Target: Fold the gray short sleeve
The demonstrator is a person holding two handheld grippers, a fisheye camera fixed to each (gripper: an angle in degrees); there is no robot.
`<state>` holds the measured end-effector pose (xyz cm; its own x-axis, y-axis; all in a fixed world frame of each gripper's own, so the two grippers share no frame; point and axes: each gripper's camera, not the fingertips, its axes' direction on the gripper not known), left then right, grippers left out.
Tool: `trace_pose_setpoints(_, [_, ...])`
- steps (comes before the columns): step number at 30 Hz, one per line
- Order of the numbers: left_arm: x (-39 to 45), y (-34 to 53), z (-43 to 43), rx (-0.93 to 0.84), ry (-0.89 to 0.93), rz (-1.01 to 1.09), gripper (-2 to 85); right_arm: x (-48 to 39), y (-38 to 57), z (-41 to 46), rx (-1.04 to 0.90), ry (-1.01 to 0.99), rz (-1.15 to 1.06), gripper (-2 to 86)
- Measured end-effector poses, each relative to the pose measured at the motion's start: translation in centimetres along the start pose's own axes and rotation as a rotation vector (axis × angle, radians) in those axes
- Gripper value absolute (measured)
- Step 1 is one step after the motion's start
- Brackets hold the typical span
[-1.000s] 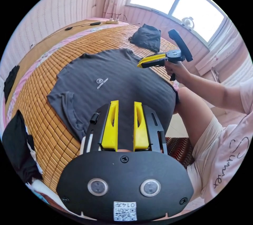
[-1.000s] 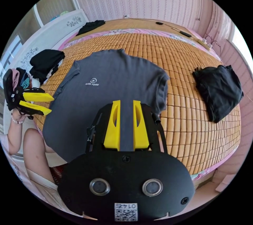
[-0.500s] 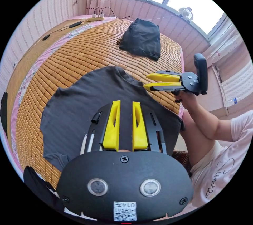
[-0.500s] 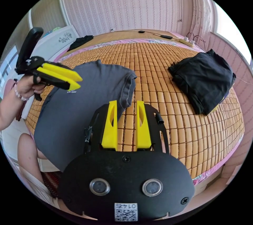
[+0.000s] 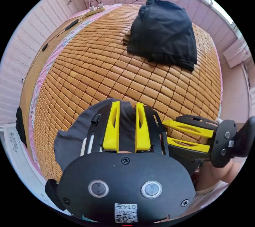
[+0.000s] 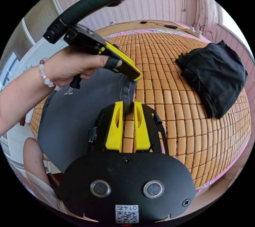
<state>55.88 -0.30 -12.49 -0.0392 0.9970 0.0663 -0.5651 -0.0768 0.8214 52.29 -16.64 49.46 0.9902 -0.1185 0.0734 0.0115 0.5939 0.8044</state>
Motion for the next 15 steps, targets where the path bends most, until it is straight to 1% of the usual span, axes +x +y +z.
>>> trace_pose_setpoints(2, [1.0, -0.9, 0.6, -0.005, -0.04, 0.061, 6.8, 0.9, 0.1, -0.3, 0.003, -0.01, 0.015, 5.6])
trace_pose_setpoints(4, [1.4, -1.4, 0.9, -0.004, -0.034, 0.102, 3.9, 1.7, 0.1, -0.6, 0.014, -0.043, 0.021, 3.6])
trace_pose_setpoints(7, [1.1, -1.7, 1.2, 0.001, -0.057, 0.097, 0.0, 2.6, 0.1, -0.9, 0.024, -0.095, 0.015, 1.7])
trace_pose_setpoints(9, [0.1, -1.4, 0.8, 0.03, -0.045, 0.055, -0.6, 2.8, 0.2, -1.3, 0.035, -0.099, 0.007, 1.4])
trace_pose_setpoints(12, [-2.9, 1.2, -1.5, 0.154, -0.009, -0.073, -0.6, 2.4, 0.3, -2.5, 0.093, -0.106, -0.073, 1.6])
trace_pose_setpoints(14, [-5.8, 5.1, -3.2, 0.243, 0.037, -0.197, 0.1, 1.1, 0.4, -3.7, 0.149, -0.193, -0.251, 2.3])
trace_pose_setpoints(15, [-6.5, 6.1, -3.4, 0.255, 0.052, -0.228, 0.4, 0.9, 0.4, -3.9, 0.155, -0.211, -0.28, 2.7])
